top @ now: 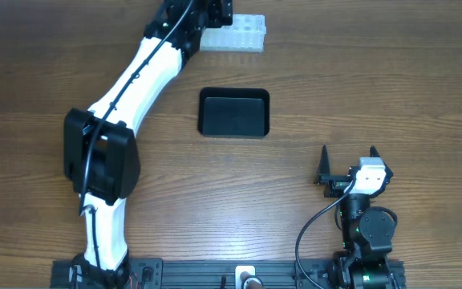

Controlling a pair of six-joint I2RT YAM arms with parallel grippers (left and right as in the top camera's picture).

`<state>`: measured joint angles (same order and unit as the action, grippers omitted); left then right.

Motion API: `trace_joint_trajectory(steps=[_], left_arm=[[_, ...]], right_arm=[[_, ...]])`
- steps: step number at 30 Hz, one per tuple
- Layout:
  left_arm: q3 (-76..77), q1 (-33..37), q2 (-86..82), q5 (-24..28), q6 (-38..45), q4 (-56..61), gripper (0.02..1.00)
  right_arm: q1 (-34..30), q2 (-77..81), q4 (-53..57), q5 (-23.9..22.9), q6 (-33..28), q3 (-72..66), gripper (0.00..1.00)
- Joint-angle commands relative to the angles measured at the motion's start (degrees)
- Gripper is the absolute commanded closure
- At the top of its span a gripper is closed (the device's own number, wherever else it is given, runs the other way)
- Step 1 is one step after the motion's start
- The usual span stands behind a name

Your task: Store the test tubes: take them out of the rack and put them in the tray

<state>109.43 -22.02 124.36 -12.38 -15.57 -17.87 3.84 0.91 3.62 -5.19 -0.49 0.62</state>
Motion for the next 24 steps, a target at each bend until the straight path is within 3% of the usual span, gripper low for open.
trace_joint_trajectory(steps=[1,8,24], left_arm=[[3.1,0.2,3.2,-2.2,-2.0,-0.3,0.023],[3.9,0.2,5.6,-5.7,-3.1,-0.6,0.023],[4.1,1.5,7.3,-6.8,-3.0,-0.5,0.034]], right_arm=[[-0.2,-0.5,0.1,-0.9,-0.4,-0.3,0.007],[-0.2,-0.5,0.1,-0.9,-0.5,-0.3,0.009],[-0.2,-0.5,0.1,-0.9,-0.5,-0.3,0.009]])
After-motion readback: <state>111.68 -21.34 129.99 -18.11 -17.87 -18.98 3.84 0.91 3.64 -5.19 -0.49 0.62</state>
